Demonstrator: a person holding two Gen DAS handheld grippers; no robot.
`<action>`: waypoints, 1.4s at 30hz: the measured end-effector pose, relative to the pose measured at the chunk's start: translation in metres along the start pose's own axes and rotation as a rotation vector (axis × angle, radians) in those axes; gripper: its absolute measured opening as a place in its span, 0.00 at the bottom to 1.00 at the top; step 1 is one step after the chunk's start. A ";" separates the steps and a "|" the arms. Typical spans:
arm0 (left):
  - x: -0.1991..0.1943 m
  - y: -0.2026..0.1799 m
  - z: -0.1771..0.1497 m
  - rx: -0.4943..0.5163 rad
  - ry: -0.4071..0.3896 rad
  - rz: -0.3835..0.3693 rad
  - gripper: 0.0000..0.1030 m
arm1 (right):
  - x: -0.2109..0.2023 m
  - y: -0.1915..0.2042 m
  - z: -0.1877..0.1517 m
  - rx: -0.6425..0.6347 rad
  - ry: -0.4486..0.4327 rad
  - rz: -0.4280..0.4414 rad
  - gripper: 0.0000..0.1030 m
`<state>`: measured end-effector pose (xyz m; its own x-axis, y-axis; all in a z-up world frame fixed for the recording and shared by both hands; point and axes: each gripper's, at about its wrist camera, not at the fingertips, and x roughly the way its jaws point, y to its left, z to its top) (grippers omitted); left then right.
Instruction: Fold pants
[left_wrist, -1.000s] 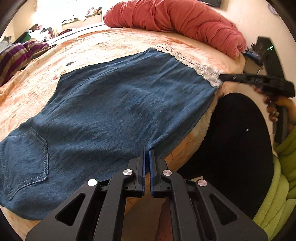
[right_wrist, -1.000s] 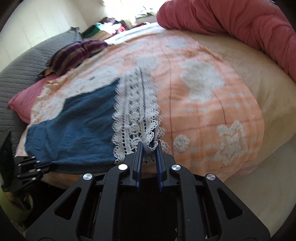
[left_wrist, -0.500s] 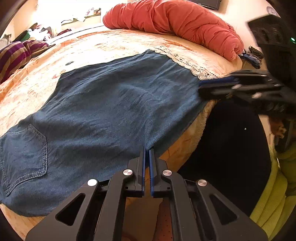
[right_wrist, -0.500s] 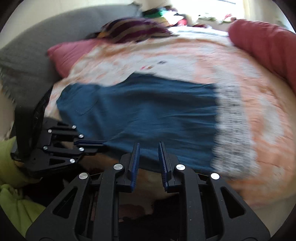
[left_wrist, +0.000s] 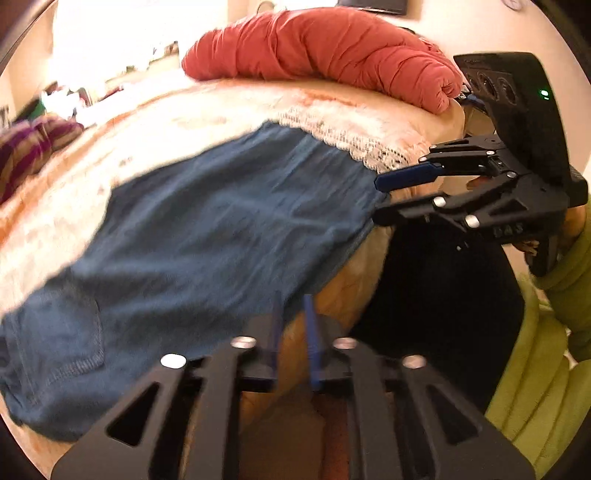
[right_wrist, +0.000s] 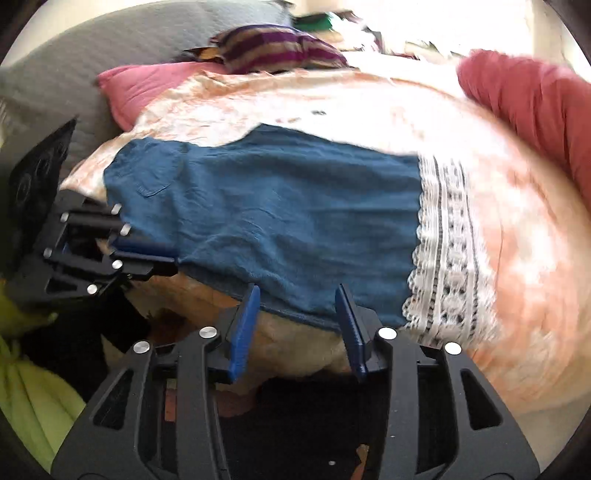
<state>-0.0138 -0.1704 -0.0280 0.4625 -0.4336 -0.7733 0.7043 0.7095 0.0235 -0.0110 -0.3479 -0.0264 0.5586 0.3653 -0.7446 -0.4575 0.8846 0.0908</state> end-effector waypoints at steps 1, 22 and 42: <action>0.003 -0.002 0.001 0.018 0.005 0.020 0.29 | 0.001 0.006 0.001 -0.039 -0.003 -0.001 0.35; 0.036 0.015 -0.003 -0.052 0.098 -0.102 0.14 | 0.041 0.017 -0.011 -0.303 0.162 0.025 0.12; 0.081 0.205 0.089 -0.454 0.071 -0.066 0.54 | 0.077 -0.200 0.092 0.490 0.003 0.067 0.51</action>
<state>0.2159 -0.1096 -0.0295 0.3753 -0.4582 -0.8057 0.4169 0.8598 -0.2948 0.1875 -0.4702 -0.0408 0.5370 0.4255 -0.7284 -0.1123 0.8919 0.4381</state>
